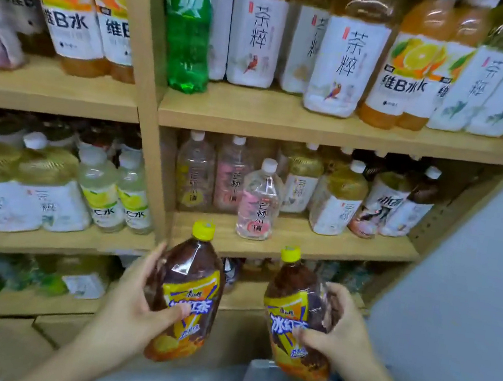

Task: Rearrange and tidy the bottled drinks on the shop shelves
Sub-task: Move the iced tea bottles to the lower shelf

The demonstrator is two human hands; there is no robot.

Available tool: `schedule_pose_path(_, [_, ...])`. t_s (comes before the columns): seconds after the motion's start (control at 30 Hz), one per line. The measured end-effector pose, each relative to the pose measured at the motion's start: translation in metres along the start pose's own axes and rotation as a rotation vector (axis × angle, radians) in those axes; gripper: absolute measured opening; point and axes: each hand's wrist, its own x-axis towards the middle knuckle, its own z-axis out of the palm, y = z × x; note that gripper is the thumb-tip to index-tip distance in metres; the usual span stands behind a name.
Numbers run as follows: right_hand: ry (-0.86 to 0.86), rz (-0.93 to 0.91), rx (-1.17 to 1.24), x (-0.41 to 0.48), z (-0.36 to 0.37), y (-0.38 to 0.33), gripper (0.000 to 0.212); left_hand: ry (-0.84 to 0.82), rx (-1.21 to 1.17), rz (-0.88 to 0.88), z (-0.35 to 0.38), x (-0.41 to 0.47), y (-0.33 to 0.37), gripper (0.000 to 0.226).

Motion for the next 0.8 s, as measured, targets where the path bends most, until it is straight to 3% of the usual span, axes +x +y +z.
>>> schedule_pose_path(0.17, [-0.02,0.155,0.003,0.034,0.005,0.083,0.09,-0.075,0.059,-0.079,0.043,0.029,-0.085,0.104])
schedule_pose_path(0.43, [-0.03,0.317,-0.072,0.089,0.022,0.18,0.084,-0.118,0.262,-0.052,0.109,0.083,-0.192,0.094])
schedule_pose_path(0.63, [0.039,0.304,-0.059,0.144,0.014,0.227,0.087,-0.116,0.41,0.054,0.153,0.132,-0.245,0.098])
schedule_pose_path(0.8, [0.055,0.223,-0.008,0.19,0.006,0.244,0.089,-0.052,0.383,0.159,0.192,0.171,-0.269,0.095])
